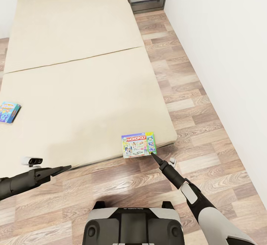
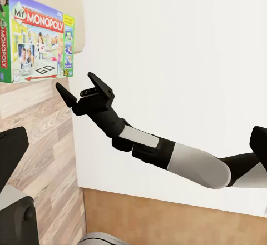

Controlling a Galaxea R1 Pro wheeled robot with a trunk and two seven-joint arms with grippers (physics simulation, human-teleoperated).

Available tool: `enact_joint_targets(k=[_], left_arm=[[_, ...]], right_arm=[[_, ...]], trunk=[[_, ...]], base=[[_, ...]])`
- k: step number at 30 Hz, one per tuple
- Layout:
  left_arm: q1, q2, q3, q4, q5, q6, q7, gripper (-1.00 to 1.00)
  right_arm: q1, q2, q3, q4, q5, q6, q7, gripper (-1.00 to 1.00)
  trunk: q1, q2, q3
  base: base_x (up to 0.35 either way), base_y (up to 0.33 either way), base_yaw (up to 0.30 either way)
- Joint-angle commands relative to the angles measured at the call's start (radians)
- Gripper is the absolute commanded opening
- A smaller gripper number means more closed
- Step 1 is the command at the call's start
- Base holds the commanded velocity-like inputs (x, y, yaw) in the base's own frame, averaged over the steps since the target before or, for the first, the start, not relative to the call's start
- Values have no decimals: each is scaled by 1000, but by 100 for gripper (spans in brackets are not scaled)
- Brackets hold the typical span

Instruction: Put all the toys in the child's room - the three board games (two on the bed and one on the table), the two jigsaw puzzles on the table, and the tennis ball on the table - inside the toy box on the table in the child's room.

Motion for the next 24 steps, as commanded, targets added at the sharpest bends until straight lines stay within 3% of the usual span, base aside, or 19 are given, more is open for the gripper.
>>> enact_joint_targets(k=[1, 13, 18, 24], left_arm=[[0, 0, 0, 0, -1, 11, -4, 100], [0, 1, 1, 0, -1, 10, -4, 100], [0, 1, 1, 0, 0, 10, -4, 100], [0, 1, 1, 0, 0, 11, -4, 100]], right_arm=[[0, 1, -4, 0, -4, 10, 4, 100], [0, 1, -2, 0, -4, 10, 4, 100], [0, 1, -2, 0, -4, 10, 4, 100], [0, 1, -2, 0, -4, 10, 4, 100]], trunk=[[0, 0, 0], [0, 0, 0], [19, -35, -16], [19, -35, -16]], base=[[6, 0, 0], [1, 0, 0], [0, 0, 0], [0, 0, 0]])
